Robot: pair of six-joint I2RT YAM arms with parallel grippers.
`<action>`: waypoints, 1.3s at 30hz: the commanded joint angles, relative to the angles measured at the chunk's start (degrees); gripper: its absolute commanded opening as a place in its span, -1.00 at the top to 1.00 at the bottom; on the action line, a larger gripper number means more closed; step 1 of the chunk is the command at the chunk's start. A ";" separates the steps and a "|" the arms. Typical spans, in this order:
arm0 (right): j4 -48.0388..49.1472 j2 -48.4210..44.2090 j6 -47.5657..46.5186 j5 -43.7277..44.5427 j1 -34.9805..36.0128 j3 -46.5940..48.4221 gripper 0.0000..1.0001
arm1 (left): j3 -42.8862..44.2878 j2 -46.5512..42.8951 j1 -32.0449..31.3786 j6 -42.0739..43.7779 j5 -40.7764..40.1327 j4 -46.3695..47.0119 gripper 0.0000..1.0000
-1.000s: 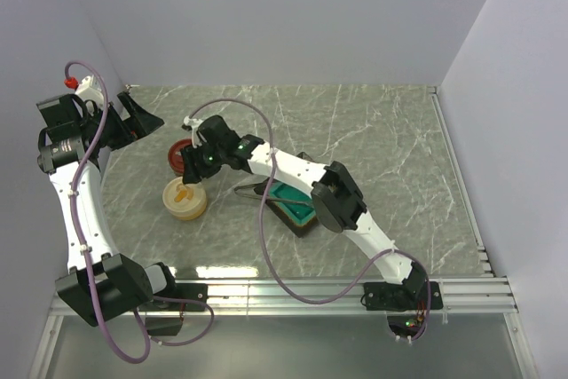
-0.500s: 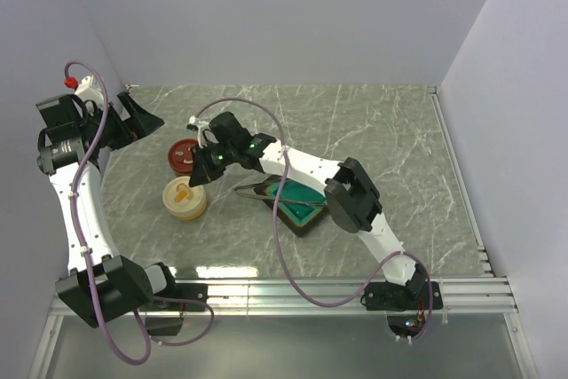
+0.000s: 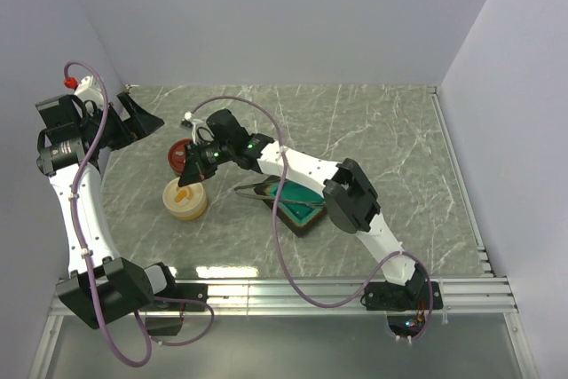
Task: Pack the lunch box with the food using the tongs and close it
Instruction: Move the lunch box
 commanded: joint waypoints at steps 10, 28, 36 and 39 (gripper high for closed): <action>-0.87 7.35 -1.90 5.87 0.50 5.94 0.83 | 1.60 -1.19 0.17 0.95 1.02 0.83 -0.99; -10.00 -1.43 -10.25 11.33 -2.57 5.86 0.68 | 3.00 0.48 0.17 4.98 1.54 -2.33 -0.99; -16.25 -20.67 -17.90 12.99 -9.41 -5.82 0.42 | 3.00 2.33 -4.04 9.30 0.32 -4.01 -0.99; -18.36 -27.88 -19.48 12.56 -12.94 -12.14 0.41 | 3.96 3.73 -6.77 9.73 -0.73 -3.83 -0.99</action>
